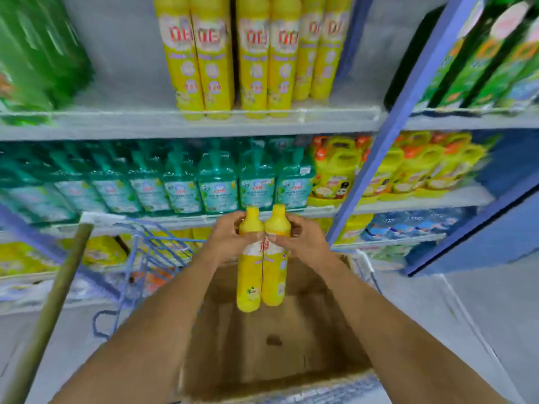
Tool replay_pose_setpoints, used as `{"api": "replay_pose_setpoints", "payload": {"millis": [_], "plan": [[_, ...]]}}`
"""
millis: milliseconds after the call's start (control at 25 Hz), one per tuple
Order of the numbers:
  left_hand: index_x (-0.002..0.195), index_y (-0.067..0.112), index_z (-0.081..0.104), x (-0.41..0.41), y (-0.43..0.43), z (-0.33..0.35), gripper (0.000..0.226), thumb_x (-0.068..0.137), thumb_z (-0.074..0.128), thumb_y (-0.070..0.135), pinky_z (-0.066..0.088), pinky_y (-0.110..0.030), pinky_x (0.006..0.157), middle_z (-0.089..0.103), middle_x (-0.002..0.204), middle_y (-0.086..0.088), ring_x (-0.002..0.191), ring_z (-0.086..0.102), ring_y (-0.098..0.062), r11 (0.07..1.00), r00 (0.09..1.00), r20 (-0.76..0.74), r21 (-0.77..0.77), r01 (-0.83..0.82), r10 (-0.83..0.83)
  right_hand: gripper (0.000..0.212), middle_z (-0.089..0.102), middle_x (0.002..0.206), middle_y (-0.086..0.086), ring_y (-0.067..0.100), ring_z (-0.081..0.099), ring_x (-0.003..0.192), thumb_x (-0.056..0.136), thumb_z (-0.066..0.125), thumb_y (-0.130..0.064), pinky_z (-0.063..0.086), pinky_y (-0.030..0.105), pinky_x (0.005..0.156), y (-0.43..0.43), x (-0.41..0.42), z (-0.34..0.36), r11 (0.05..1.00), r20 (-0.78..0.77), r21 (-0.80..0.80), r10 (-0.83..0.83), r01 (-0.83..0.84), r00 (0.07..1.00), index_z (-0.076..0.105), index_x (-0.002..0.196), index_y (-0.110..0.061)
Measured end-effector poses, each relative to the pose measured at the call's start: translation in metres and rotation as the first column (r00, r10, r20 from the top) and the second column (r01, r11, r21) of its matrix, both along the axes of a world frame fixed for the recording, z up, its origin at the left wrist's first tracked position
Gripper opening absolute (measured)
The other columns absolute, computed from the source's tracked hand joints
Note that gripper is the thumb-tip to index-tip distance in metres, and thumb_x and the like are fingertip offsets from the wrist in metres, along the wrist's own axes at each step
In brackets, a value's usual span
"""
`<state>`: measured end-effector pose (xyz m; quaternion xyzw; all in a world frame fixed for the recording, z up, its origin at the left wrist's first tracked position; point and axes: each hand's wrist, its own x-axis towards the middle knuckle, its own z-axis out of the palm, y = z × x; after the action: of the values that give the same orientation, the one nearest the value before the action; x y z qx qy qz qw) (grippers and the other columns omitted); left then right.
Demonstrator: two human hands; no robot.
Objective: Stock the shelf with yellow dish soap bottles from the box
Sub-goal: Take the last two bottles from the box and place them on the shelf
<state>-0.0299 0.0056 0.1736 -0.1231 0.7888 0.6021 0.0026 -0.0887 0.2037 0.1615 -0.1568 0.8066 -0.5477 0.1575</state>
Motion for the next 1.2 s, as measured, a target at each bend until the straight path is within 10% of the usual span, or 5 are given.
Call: {"api": "replay_pose_setpoints", "payload": {"millis": [120,360,520,680,1200], "plan": [[0.109,0.008,0.068,-0.019,-0.001,0.095,0.066,0.059,0.088,0.047,0.056,-0.047,0.091,0.074,0.107,-0.006,0.101,0.07,-0.022,0.995,0.983,-0.184,-0.101,-0.015,-0.004,0.042,0.075,0.104,0.0,0.0,0.069,0.086,0.079,0.086,-0.012,0.053,0.017,0.075,0.004,-0.017,0.099,0.995,-0.149,-0.096,-0.008,-0.007,0.989,0.069,0.117,-0.006],[0.1,0.006,0.071,-0.053,0.011,0.238,0.031,0.076,0.085,0.02,0.056,-0.054,0.088,0.075,0.101,-0.014,0.095,0.072,-0.025,0.984,0.893,-0.449,-0.172,-0.048,-0.035,0.056,0.079,0.1,-0.001,0.01,0.074,0.092,0.068,0.091,-0.029,0.061,0.036,0.085,0.008,-0.062,0.24,0.975,-0.38,-0.22,-0.123,0.039,0.917,0.072,0.118,-0.01],[0.107,0.009,0.071,-0.084,0.03,0.292,0.028,0.082,0.082,0.017,0.06,-0.035,0.086,0.076,0.104,-0.004,0.097,0.073,-0.013,0.986,0.863,-0.502,-0.163,-0.022,-0.063,0.06,0.078,0.101,-0.001,0.016,0.075,0.096,0.066,0.088,-0.036,0.061,0.044,0.087,0.024,-0.102,0.284,0.961,-0.441,-0.273,-0.157,0.034,0.883,0.072,0.119,-0.015],[0.09,0.019,0.068,-0.129,0.054,0.321,0.019,0.084,0.077,0.003,0.055,-0.015,0.066,0.071,0.086,0.007,0.072,0.066,0.01,0.987,0.842,-0.539,-0.141,-0.082,-0.007,0.054,0.078,0.103,-0.001,0.018,0.075,0.097,0.07,0.088,-0.03,0.061,0.048,0.087,0.041,-0.156,0.31,0.955,-0.46,-0.295,-0.117,-0.027,0.88,0.072,0.12,-0.019],[0.102,0.012,0.07,-0.275,0.086,0.317,0.027,0.077,0.078,0.004,0.059,-0.037,0.079,0.076,0.097,-0.01,0.09,0.073,-0.022,0.959,0.808,-0.558,-0.071,-0.273,0.188,0.039,0.075,0.103,-0.008,0.003,0.072,0.093,0.079,0.086,-0.022,0.059,0.022,0.077,0.059,-0.293,0.303,0.948,-0.477,-0.298,-0.049,-0.109,0.878,0.068,0.113,-0.025]]}}
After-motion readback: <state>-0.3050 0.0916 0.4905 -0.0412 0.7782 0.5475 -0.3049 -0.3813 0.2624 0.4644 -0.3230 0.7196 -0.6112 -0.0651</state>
